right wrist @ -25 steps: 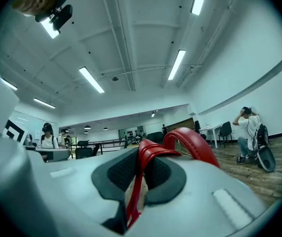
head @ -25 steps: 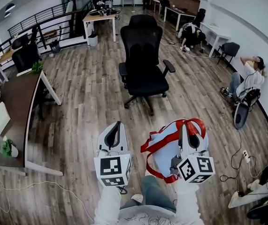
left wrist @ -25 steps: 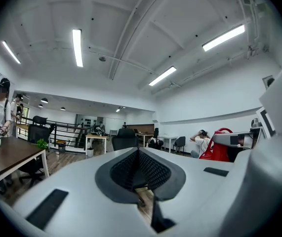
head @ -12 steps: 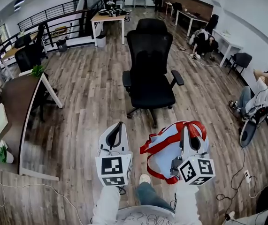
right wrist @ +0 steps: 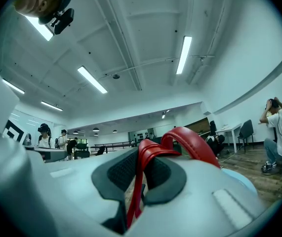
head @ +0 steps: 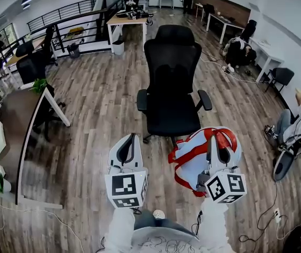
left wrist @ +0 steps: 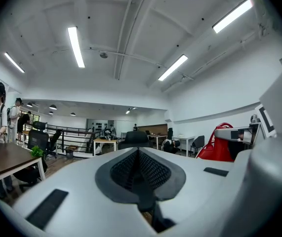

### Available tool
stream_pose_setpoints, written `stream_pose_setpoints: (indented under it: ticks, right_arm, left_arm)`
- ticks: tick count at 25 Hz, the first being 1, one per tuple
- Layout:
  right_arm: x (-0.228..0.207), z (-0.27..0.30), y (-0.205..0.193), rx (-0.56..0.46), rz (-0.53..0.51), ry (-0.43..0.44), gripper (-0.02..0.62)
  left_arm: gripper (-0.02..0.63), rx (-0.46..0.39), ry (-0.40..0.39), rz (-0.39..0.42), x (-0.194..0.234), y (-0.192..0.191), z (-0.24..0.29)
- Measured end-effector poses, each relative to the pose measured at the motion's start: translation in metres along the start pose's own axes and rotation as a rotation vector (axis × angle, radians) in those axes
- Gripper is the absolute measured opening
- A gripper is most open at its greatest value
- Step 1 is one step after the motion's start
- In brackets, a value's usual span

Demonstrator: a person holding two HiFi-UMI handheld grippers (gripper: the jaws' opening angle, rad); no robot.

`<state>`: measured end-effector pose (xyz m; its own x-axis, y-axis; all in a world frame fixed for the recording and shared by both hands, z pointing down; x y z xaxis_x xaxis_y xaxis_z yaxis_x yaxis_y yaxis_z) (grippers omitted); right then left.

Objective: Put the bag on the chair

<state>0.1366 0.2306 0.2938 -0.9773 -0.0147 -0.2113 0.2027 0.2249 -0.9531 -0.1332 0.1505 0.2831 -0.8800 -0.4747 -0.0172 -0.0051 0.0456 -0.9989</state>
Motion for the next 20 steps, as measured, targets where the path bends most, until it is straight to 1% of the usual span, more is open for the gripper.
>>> stream_pose_setpoints:
  ticks: [4,9,15,20]
  right_arm:
    - [-0.023,0.035,-0.008,0.013,0.006,-0.005,0.031]
    - [-0.046,0.083,-0.033,0.048,0.015,-0.018,0.031]
    - [-0.068,0.157,-0.062,0.068,0.019,-0.046,0.031]
    - [-0.082,0.229,-0.082,0.060,0.027,-0.080,0.029]
  left_arm:
    - [0.006,0.024,0.015,0.001,0.003,-0.009,0.036]
    - [0.006,0.052,0.008,-0.003,0.013,-0.027,0.096]
    - [0.006,0.072,-0.035,-0.003,0.027,-0.046,0.190]
    - [0.006,0.077,-0.089,-0.004,0.048,-0.052,0.276]
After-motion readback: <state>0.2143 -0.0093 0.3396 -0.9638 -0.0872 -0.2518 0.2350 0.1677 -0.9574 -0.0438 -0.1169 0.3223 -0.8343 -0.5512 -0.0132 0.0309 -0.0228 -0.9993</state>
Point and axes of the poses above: the fingertips, and each gripper's own axes: z forward along the fingers, x to its left, y out of its top, the point moved 8 cm from there along -z, backward along the fingers, and after that the axes turned 5 degrees about -x, right-handed, at the moved point
